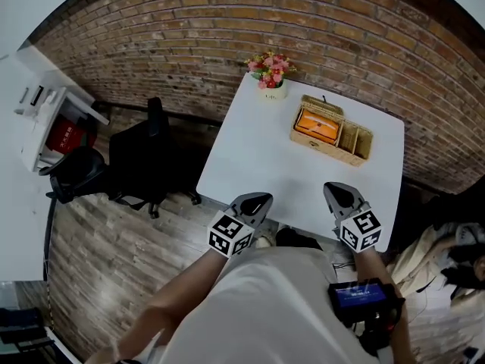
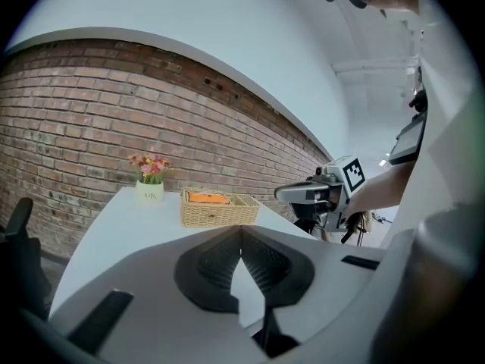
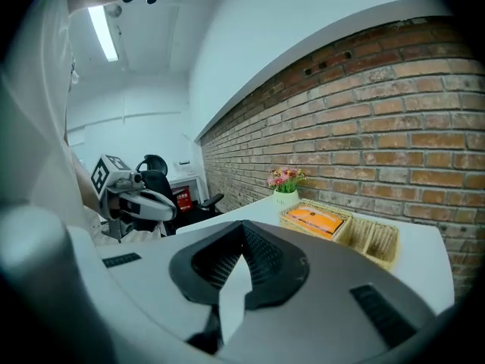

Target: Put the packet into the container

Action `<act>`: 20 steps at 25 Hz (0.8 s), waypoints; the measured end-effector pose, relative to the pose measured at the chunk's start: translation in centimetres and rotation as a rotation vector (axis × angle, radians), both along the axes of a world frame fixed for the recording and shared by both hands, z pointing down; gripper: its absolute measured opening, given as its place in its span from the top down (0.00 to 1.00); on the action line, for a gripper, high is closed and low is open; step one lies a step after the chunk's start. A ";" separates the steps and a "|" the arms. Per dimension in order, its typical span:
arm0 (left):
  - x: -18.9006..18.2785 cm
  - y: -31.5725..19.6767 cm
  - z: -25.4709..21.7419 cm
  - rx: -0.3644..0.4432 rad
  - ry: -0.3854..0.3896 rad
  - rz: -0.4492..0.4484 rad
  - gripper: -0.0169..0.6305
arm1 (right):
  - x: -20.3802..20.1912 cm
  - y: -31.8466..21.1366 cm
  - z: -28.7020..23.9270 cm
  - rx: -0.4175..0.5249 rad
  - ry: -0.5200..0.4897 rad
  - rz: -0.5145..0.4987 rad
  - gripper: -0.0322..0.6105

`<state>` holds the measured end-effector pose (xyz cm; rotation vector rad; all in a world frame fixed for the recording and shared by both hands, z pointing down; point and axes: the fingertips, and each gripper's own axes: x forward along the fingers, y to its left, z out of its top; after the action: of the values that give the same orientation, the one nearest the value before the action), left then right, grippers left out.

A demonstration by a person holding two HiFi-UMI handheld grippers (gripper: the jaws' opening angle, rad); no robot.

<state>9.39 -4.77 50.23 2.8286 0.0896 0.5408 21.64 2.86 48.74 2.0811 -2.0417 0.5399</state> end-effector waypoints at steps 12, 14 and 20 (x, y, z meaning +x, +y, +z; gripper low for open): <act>-0.2 1.8 0.6 -0.011 0.005 0.052 0.96 | -3.3 1.8 1.3 -0.015 -0.030 0.010 0.93; -0.3 1.6 0.6 -0.012 0.006 0.050 0.96 | -3.3 1.6 1.2 -0.015 -0.025 0.008 0.93; -0.4 0.9 1.0 -0.016 0.002 0.042 0.96 | -3.2 0.9 1.3 -0.022 -0.016 -0.003 0.93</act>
<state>8.95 -3.87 51.26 2.8178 0.1532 0.5434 18.44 3.71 50.00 2.0676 -2.0378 0.5782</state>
